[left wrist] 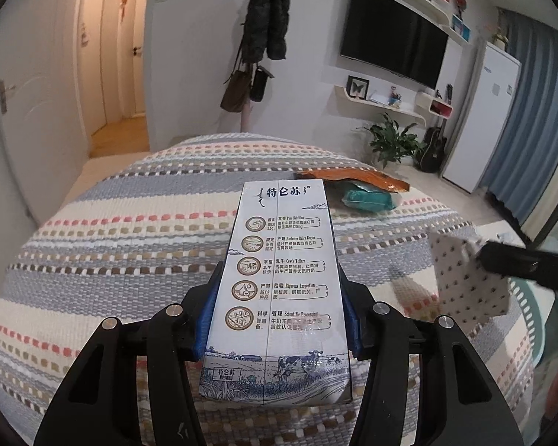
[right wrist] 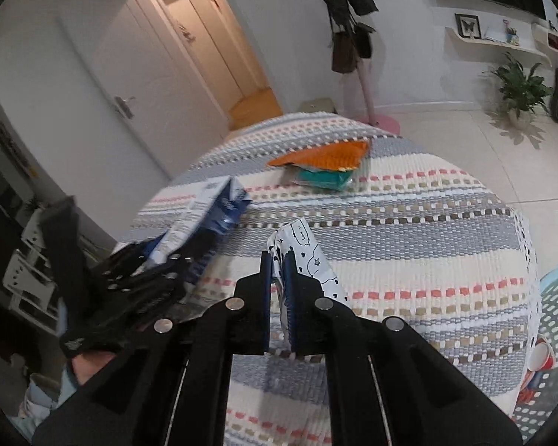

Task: Collect trash
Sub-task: 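Grasp the white milk carton with the left gripper while the right gripper grasps the polka-dot paper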

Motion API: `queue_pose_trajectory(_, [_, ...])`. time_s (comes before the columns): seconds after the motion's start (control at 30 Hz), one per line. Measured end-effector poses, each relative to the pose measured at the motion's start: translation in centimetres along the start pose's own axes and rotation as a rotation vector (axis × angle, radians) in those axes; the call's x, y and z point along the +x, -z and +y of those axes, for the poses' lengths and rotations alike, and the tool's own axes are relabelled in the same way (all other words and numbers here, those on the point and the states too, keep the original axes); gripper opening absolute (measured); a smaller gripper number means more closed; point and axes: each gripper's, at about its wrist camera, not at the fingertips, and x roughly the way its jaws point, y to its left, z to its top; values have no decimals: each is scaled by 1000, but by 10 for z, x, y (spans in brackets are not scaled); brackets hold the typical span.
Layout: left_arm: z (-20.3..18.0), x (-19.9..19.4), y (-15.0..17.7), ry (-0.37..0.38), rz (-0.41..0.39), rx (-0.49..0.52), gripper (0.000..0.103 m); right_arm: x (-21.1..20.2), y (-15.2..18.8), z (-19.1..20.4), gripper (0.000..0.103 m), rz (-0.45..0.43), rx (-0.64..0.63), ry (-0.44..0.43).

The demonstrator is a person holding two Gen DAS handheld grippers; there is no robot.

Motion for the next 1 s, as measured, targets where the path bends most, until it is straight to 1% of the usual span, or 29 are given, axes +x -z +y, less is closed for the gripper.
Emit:
queue_pose_trajectory(0.1, [7,0,-1,13,6,-30,51,17,-3,-2,7,11,3,14])
queue_pose_trajectory(0.17, [7,1,-1,14,8,-29,51,31,-3,-5,9,31,3,26])
queue_pose_trajectory(0.2, [6,1,-2,13,8,-24,51,39,-2,-6,13,51,3,30])
queue_pose_trajectory(0.27, [4,1,-2,9,8,-12,51,51,1,-7,22,83,2,42])
queue_pose_trajectory(0.3, [4,2,-2,8,8,-7,51,54,4,-8,33,94,1,41])
queue_pose_trajectory(0.33, [2,2,-2,7,8,-5,51,54,6,-8,48,91,-1,41])
queue_pose_trajectory(0.4, [2,3,-2,9,9,-5,51,45,10,-6,64,56,-20,43])
queue_pose_trajectory(0.43, [2,3,-3,10,10,-8,51,40,11,-5,67,41,-33,36])
queue_pose_trajectory(0.5, [4,4,-3,14,14,-17,51,31,12,-6,70,27,-57,51])
queue_pose_trajectory(0.53, [4,5,-3,15,16,-21,51,29,13,-7,73,31,-70,74])
queue_pose_trajectory(0.63, [4,5,-3,16,18,-22,51,30,18,-12,78,60,-101,119])
queue_pose_trajectory(0.7, [3,4,-2,13,16,-16,51,33,20,-14,78,82,-106,124])
queue_pose_trajectory(0.77, [2,4,-2,9,16,-10,51,33,24,-8,78,79,-131,120])
queue_pose_trajectory(0.9, [1,5,-3,10,16,-11,51,30,39,19,78,33,-264,173])
queue_pose_trajectory(1.0, [0,5,-3,10,16,-9,51,43,44,28,77,55,-311,230])
